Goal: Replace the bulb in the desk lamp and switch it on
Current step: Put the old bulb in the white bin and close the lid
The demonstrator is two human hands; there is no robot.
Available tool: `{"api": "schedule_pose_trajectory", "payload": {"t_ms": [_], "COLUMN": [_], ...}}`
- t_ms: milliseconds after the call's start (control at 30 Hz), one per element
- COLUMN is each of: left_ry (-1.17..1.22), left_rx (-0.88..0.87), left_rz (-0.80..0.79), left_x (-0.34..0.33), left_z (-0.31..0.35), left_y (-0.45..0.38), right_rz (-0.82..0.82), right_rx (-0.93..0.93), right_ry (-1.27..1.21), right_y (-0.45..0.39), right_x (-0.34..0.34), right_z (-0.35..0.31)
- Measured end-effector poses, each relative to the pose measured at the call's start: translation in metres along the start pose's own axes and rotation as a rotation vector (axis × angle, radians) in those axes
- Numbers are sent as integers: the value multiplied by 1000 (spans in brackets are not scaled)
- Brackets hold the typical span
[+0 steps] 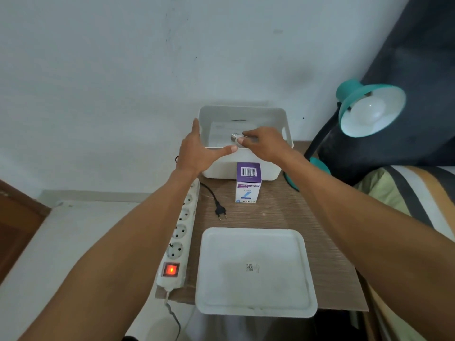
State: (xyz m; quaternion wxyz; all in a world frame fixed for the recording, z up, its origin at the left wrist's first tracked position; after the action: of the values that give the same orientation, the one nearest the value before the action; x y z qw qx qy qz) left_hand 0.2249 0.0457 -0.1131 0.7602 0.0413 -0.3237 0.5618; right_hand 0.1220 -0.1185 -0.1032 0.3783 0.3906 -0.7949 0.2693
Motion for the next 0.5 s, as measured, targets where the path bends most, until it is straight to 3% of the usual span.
{"api": "schedule_pose_trajectory", "payload": {"t_ms": [100,200,333,500], "left_ry": [-65,-113,-72,18], "left_rx": [62,123,115,60], "left_rz": [-55,-55,27,63], "left_x": [0,6,25,33], "left_z": [-3,-6,-3,-4], "left_y": [0,4,35,114], "right_rz": [35,174,406,498], "right_rx": [-17,11,146,133], "right_ry": [-41,-65,-16,-11], "right_y": [7,20,53,109], "right_x": [6,23,50,59], "right_z": [-5,-10,-18,-1]}}
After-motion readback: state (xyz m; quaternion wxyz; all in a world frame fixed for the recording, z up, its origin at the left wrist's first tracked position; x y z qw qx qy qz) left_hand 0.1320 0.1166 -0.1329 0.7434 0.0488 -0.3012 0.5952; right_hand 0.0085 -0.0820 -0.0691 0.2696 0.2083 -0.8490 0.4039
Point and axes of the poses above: each hand's wrist, its own y-axis away from the middle knuckle, its own x-axis out of the back of the hand, z = x × y, the point moved 10 cm from there along -y, towards the middle knuckle, and after that the axes turned 13 degrees about z, right-handed, at the moved point
